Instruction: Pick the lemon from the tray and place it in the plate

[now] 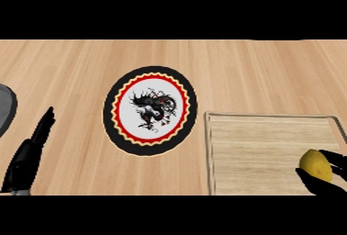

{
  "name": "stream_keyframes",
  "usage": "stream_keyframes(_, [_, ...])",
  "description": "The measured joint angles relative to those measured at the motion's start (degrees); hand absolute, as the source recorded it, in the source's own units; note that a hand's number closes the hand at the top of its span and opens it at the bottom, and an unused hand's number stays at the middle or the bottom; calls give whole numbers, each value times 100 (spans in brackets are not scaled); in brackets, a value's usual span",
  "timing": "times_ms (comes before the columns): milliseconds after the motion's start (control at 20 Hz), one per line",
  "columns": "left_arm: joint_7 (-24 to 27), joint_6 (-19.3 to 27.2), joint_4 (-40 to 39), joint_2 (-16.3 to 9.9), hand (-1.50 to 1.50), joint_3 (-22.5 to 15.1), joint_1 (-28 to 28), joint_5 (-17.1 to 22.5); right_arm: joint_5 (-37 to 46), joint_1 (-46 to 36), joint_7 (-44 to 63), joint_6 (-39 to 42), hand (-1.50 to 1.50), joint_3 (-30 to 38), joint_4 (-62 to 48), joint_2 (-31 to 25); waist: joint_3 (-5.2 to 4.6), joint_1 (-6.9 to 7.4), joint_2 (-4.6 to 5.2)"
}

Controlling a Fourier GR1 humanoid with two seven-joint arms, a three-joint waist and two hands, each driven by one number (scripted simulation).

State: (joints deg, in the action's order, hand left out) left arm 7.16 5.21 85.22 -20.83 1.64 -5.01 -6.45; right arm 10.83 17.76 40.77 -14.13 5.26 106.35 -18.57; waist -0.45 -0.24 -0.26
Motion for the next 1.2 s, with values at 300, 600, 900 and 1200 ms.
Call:
stream_keyframes(300, [86, -203, -5, 56, 0, 203, -52, -58, 452, -68, -203, 39, 150, 31, -94, 179, -1, 11, 1])
stream_keyframes(600, [100, -213, -16, 68, 0, 176, 25, -117, 2134, -30, 254, 338, 150, -1004, 125, -324, -55, 118, 4])
stream_keyframes(900, [21, -256, 43, 27, 0, 246, 16, -109, 4126, -28, 1278, 499, 150, -1974, 627, -335, -10, 74, 5])
stream_keyframes(1200, [18, -276, -36, 68, 0, 305, 64, -117, 5810, -77, 1825, 763, 150, -2600, 1678, -170, 25, 12, 7])
